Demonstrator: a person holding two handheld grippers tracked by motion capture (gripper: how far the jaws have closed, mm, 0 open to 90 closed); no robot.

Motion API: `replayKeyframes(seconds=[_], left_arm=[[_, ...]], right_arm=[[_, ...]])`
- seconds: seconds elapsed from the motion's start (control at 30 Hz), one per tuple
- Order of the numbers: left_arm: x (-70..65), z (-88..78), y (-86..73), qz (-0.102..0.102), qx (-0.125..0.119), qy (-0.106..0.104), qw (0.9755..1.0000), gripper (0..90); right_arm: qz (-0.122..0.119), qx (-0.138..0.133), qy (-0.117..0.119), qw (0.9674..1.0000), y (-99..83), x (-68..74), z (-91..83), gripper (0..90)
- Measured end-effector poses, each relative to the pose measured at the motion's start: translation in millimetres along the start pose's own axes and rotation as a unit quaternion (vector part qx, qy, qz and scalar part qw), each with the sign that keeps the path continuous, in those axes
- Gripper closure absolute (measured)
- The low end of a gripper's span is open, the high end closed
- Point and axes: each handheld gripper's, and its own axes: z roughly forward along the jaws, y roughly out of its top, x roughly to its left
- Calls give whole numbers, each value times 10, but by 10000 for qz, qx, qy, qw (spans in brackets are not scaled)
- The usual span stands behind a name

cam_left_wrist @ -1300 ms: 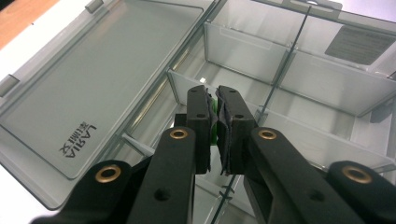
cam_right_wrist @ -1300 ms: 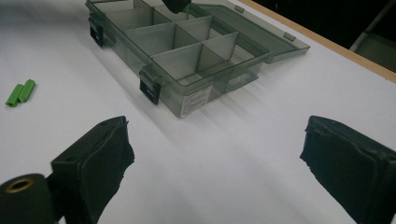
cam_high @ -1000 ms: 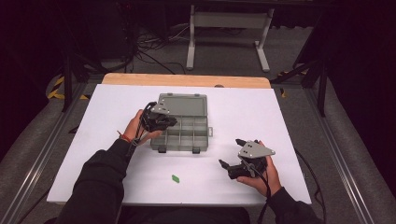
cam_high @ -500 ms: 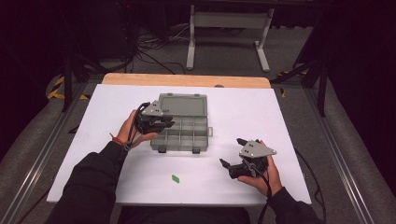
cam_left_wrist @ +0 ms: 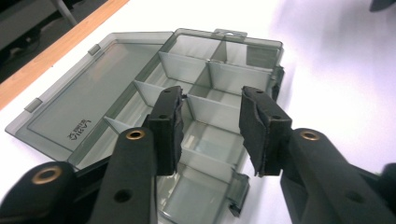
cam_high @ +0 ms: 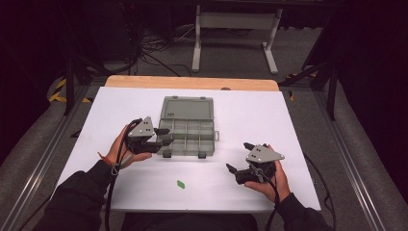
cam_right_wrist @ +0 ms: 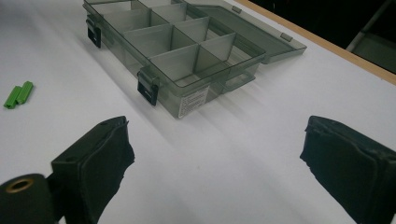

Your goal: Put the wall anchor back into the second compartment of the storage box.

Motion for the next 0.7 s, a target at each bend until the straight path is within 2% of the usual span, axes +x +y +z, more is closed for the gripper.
replayKeyframes(seconds=[0.07,0.13,0.23,0.37,0.5,0.57,0.7], left_arm=[[-55,-14,-14,39,-7,22,10000,482],[-132,-14,-36,55,15,-78,10000,432],[-228,5,-67,70,68,-240,9997,303],[-324,22,-112,32,133,-336,9993,184],[-396,25,-143,-12,149,-448,9989,125],[-436,44,-174,-29,271,-531,9982,104],[-485,79,-214,-34,354,-620,9974,86]], right_arm=[[17,-4,6,10000,-3,-3,-2,83],[-1,7,3,10000,-4,-1,-2,82],[-3,3,7,10000,-3,5,-4,82],[-4,12,20,10000,-4,7,-1,83],[-21,11,7,10000,-3,7,-3,83],[-6,11,7,10000,-5,5,-5,83],[-4,14,10,10000,-6,2,-4,83]])
